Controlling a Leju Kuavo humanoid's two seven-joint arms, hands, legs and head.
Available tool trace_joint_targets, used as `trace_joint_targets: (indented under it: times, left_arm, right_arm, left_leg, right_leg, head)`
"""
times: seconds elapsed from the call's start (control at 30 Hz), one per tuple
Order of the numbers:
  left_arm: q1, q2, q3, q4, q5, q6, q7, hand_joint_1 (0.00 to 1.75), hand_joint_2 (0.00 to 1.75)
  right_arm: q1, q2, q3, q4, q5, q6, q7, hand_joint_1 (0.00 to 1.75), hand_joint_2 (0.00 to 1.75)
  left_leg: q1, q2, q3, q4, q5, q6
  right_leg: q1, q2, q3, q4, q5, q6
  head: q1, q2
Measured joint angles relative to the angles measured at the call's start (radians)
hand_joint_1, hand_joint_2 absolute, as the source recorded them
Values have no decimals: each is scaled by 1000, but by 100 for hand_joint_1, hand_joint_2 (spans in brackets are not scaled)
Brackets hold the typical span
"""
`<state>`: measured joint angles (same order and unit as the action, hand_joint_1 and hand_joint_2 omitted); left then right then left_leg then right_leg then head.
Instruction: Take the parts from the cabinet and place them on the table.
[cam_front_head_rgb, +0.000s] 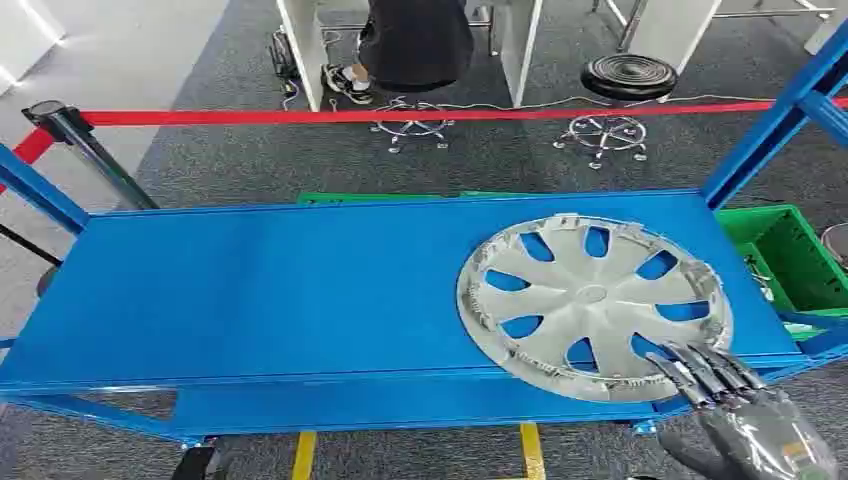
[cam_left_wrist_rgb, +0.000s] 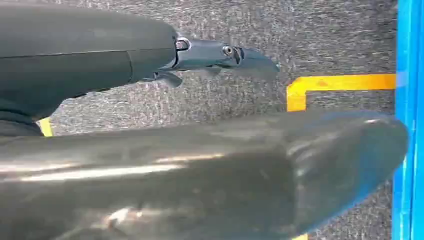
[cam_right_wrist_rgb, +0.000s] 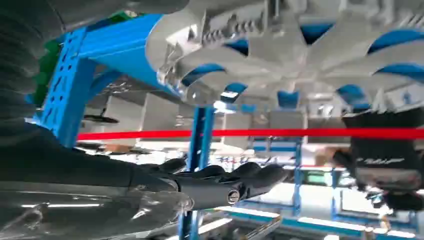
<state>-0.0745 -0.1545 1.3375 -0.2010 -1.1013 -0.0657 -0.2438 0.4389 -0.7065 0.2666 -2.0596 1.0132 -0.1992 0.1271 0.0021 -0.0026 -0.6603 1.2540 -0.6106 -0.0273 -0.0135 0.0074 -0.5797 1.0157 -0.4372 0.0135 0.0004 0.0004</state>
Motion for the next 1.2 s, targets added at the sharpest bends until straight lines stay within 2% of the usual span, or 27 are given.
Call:
trace_joint_targets:
  times: [0.03,0.07,0.1,0.17,0.2,0.23,0.33,0.37,0.4,0.43,0.47,0.5,0.53,0.57,0.6,0.67,0.7,0.73,0.83,0.9,0.93,1.0,1.03,1.07,1.1,1.13,1.2]
  left_arm:
    - [0,-1,0,0,0,1,1,0,0]
    - [1,-1,0,0,0,1,1,0,0]
    - [1,-1,0,0,0,1,2,0,0]
    - [0,-1,0,0,-3,2,2,0,0]
    - [-2,-3,0,0,-3,2,2,0,0]
    - [-5,-6,0,0,-4,3,3,0,0]
    - [-4,-15,0,0,-14,7,10,0,0]
    - [-4,-17,0,0,-17,7,10,0,0]
    - [-6,-18,0,0,-18,7,11,0,0]
    - [-7,-21,0,0,-18,8,13,0,0]
    - [-7,-23,0,0,-23,6,18,0,0]
    - [-6,-25,0,0,-29,3,21,0,0]
    - [-5,-27,-1,0,-34,3,26,0,0]
    - [-5,-29,-1,0,-39,3,31,0,0]
    - [-6,-30,-3,0,-42,5,42,0,0]
    - [-7,-30,-8,0,-49,8,54,0,0]
    - [-7,-31,-9,0,-51,9,59,0,0]
    - [-9,-30,-9,0,-52,10,63,0,0]
    - [-8,-30,-9,0,-53,13,73,0,0]
    - [-8,-28,-10,0,-53,13,73,0,0]
    - [-10,-28,-10,0,-53,13,73,0,0]
    - [-10,-28,-10,0,-53,12,73,0,0]
    - [-8,-29,-10,0,-53,11,73,0,0]
    - [-6,-29,-10,0,-53,10,73,0,0]
    - [-5,-28,-10,0,-54,9,73,0,0]
    - [-6,-27,-10,0,-54,9,73,0,0]
    - [-7,-25,-11,0,-54,7,70,0,0]
  right_arm:
    - [-3,-1,10,5,0,3,-2,0,175]
    - [-6,-2,16,10,0,5,-4,0,175]
    - [-11,-2,22,14,0,8,-5,0,175]
    - [-28,-3,37,23,1,10,-8,0,175]
    - [-34,-4,42,27,4,10,-9,0,175]
    - [-39,-5,46,32,8,10,-10,0,175]
    - [-59,-6,58,48,22,6,-7,0,175]
    - [-64,-7,62,54,24,6,-7,0,175]
    - [-71,-6,65,61,25,6,-7,0,175]
    - [-81,-6,68,68,30,6,-8,0,175]
    - [-98,-5,74,84,47,6,-18,0,175]
    - [-114,0,81,103,66,6,-29,0,175]
    - [-129,6,90,125,83,6,-38,0,175]
    - [-142,15,99,144,97,3,-47,0,175]
    - [-161,29,111,170,114,1,-60,0,175]
    - [-209,58,136,222,133,-3,-77,0,175]
    - [-224,68,144,241,137,-4,-81,0,175]
    - [-241,78,154,261,145,-4,-87,0,175]
    - [-271,103,178,307,153,-5,-90,0,175]
    - [-287,115,188,325,154,-6,-93,0,175]
    - [-293,120,190,331,154,-6,-93,0,175]
    - [-300,128,197,348,153,-6,-93,0,175]
    - [-303,133,201,361,152,-5,-93,0,175]
    - [-305,138,203,372,151,-4,-93,0,175]
    - [-307,142,206,379,151,-4,-93,0,175]
    - [-311,146,209,387,150,-4,-93,0,175]
    - [-316,150,213,395,150,-4,-93,0,175]
  left_leg:
    - [0,0,-26,49,-8,0]
    - [0,0,-24,41,12,0]
    - [0,0,-2,-7,51,1]
    - [2,0,78,-168,136,4]
    - [3,0,112,-233,152,4]
    - [4,-4,118,-265,144,10]
    - [-1,-4,112,-259,150,29]
    - [5,-3,113,-265,156,38]
    - [5,-2,113,-265,157,41]
    - [5,-2,113,-265,157,47]
    - [4,-1,112,-265,158,49]
    - [2,1,112,-265,157,49]
    - [1,2,112,-265,158,50]
    - [0,2,112,-265,158,50]
    - [0,1,114,-265,157,50]
    - [0,1,118,-264,156,48]
    - [-1,1,119,-264,155,44]
    - [-8,0,114,-260,154,38]
    - [-4,0,111,-268,165,21]
    - [-4,0,104,-254,146,7]
    - [-4,0,81,-208,114,2]
    - [-2,0,2,-45,36,-5]
    - [-2,0,-35,29,14,-6]
    - [-2,0,-47,50,20,-6]
    - [-2,0,-39,27,47,-5]
    - [-2,0,-10,-34,90,-3]
    - [-1,1,78,-208,173,1]
  right_leg:
    - [0,0,-1,0,0,0]
    - [0,0,0,0,0,0]
    - [-1,0,0,0,1,1]
    - [-3,2,2,0,2,5]
    - [1,2,1,1,2,11]
    - [6,4,-6,12,-1,18]
    - [2,4,-3,-4,10,35]
    - [1,4,-7,-1,7,40]
    - [1,1,-17,19,-12,44]
    - [1,0,-41,78,-51,49]
    - [1,0,-83,174,-99,51]
    - [1,0,-118,253,-131,53]
    - [2,0,-141,306,-145,53]
    - [1,0,-144,311,-136,52]
    - [2,0,-123,272,-105,49]
    - [1,-1,-29,91,-15,42]
    - [1,-1,5,19,-6,41]
    - [4,1,19,1,-16,38]
    - [8,3,8,6,-10,22]
    - [1,2,11,-4,-2,8]
    - [0,0,9,-4,-1,2]
    - [0,-2,5,-4,-1,0]
    - [1,-3,4,-4,0,-2]
    - [1,-3,4,-4,0,-2]
    - [1,-2,5,-4,0,-2]
    - [1,-2,5,-3,0,-1]
    - [0,-1,9,-3,-1,3]
  head:
    - [1,0]
    - [0,0]
    - [0,0]
    - [0,0]
    - [0,0]
    - [0,0]
    - [2,0]
    - [-1,0]
    - [6,0]
    - [10,0]
    - [10,0]
    - [11,0]
    - [10,0]
    - [10,0]
    - [10,0]
    - [10,0]
    - [10,0]
    - [10,0]
    - [8,0]
    - [6,0]
    - [1,0]
    - [0,0]
    - [0,0]
    - [1,0]
    - [0,0]
    - [0,0]
    - [0,0]
